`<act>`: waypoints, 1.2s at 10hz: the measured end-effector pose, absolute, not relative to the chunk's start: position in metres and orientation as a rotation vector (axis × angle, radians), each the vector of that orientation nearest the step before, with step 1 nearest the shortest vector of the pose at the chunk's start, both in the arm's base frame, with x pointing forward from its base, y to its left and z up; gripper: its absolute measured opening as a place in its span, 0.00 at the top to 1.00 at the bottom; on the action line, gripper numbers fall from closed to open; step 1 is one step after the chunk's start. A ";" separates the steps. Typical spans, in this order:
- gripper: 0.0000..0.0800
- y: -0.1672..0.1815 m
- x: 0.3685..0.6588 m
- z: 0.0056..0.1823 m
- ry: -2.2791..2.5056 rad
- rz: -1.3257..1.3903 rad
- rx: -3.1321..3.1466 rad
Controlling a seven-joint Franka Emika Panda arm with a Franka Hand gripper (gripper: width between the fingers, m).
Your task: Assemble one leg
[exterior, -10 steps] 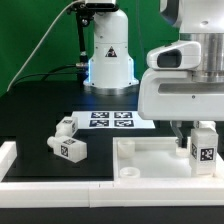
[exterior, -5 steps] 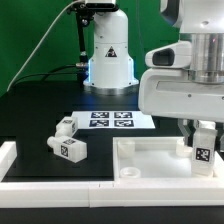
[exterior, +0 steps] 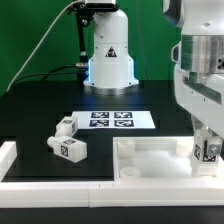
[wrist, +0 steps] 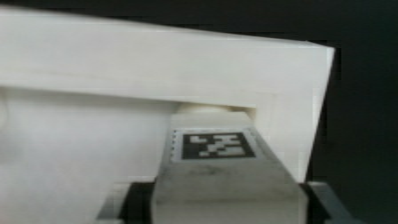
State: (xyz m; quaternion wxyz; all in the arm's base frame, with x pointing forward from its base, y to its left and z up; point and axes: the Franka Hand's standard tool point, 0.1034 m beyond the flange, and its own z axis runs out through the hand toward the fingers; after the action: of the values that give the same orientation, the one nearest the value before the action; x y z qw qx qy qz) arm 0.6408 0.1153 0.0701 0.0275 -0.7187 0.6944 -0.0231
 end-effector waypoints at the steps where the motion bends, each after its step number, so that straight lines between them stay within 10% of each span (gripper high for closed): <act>1: 0.64 0.115 0.641 0.070 2.130 -0.072 -2.235; 6: 0.21 0.119 0.640 0.068 1.355 -0.126 -2.780; 12: 0.19 0.116 0.641 0.070 0.432 -0.164 -3.105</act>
Offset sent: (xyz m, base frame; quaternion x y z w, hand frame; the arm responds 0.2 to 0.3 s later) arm -0.0049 0.0064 0.0042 -0.0301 -0.0187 -0.3119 0.9494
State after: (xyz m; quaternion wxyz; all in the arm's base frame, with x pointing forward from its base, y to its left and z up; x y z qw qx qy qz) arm 0.6409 0.1158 0.0699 0.0012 -0.9891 0.1377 -0.0523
